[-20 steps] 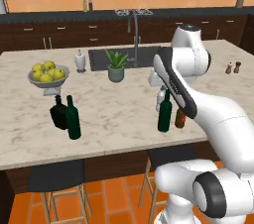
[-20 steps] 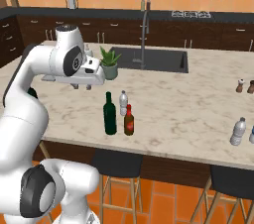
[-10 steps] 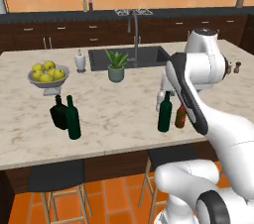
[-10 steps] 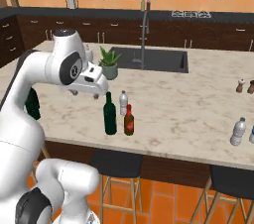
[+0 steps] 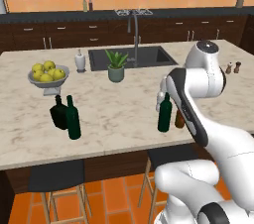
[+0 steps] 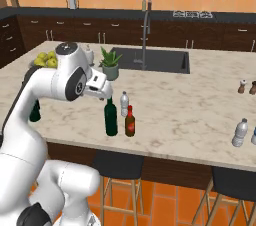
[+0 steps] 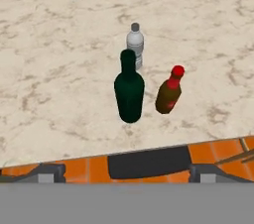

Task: Move the plastic bottles in the middle to the plastics group, and the glass bottles in the middle to the glass group.

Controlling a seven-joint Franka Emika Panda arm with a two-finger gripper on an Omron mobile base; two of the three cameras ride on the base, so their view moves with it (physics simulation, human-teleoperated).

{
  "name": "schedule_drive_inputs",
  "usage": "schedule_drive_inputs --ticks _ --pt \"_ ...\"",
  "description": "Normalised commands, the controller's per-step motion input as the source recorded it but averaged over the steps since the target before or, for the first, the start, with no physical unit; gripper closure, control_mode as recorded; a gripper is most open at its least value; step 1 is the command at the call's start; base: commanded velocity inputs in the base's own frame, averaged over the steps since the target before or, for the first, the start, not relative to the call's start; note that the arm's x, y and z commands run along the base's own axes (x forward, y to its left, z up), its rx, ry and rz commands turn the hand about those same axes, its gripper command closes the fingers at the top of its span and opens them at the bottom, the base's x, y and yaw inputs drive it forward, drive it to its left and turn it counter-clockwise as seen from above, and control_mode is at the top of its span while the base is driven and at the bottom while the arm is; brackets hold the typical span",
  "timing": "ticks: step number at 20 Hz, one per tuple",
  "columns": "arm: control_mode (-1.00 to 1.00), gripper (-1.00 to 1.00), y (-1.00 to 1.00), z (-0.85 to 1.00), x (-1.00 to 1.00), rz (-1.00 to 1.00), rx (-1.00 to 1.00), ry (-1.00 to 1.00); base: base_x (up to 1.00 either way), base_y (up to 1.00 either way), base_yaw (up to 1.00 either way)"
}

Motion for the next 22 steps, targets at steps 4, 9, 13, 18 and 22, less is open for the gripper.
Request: schedule_drive_inputs --ticks 4,9,13,18,22 --pt "-1.0 -1.0 0.0 -0.22 0.42 0.09 0.0 0.0 0.0 0.0 0.0" --pt "-1.0 -1.0 0.0 -0.06 0.29 0.11 -0.03 0.07 0.0 0.0 0.0" --pt "-1.0 -1.0 -0.1 -0.15 0.26 0.03 -0.03 0.03 0.0 0.0 0.0" --pt "-1.0 -1.0 -0.1 -0.3 0.12 0.0 -0.01 0.01 0.0 0.0 0.0" --pt "-1.0 -1.0 -0.03 -0.25 0.02 0.0 -0.06 0.0 0.0 0.0 0.0"
